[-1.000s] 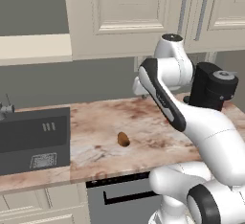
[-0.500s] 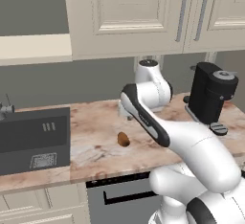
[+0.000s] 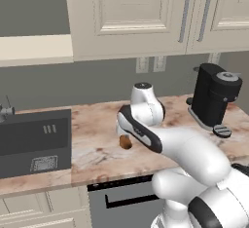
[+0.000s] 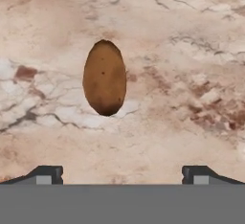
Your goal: Place the potato in the correct fridge rack based on whether it is a fruit or vegetable. Finally, close the fridge door.
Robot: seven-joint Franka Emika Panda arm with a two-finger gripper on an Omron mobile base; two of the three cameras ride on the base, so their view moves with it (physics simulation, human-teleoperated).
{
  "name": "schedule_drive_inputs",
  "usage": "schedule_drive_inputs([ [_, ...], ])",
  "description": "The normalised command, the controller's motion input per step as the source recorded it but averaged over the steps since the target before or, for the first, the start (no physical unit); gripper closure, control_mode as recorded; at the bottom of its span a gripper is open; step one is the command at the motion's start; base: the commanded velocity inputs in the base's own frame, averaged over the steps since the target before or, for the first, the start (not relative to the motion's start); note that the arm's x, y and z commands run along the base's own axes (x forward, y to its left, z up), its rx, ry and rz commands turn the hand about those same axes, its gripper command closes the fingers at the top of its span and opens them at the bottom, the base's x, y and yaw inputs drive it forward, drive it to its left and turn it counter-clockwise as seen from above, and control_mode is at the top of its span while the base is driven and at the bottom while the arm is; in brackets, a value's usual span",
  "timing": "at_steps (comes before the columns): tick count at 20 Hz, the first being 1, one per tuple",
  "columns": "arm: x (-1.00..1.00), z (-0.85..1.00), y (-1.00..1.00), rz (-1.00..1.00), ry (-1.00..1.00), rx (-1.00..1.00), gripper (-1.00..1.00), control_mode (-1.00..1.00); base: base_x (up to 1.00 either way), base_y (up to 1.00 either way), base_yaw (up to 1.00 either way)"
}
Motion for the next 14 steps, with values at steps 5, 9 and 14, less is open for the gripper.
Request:
schedule_drive_inputs([
  [5, 0.08, -0.45, 0.00, 0.00, 0.05, 0.00, -1.00, -1.00, 0.00, 0.00, 0.00],
  [9, 0.14, -0.61, 0.24, 0.00, 0.00, 0.06, -1.00, -1.00, 0.00, 0.00, 0.00],
  [14, 0.21, -0.24, 0.23, 0.00, 0.00, 0.00, -1.00, -1.00, 0.00, 0.00, 0.00],
])
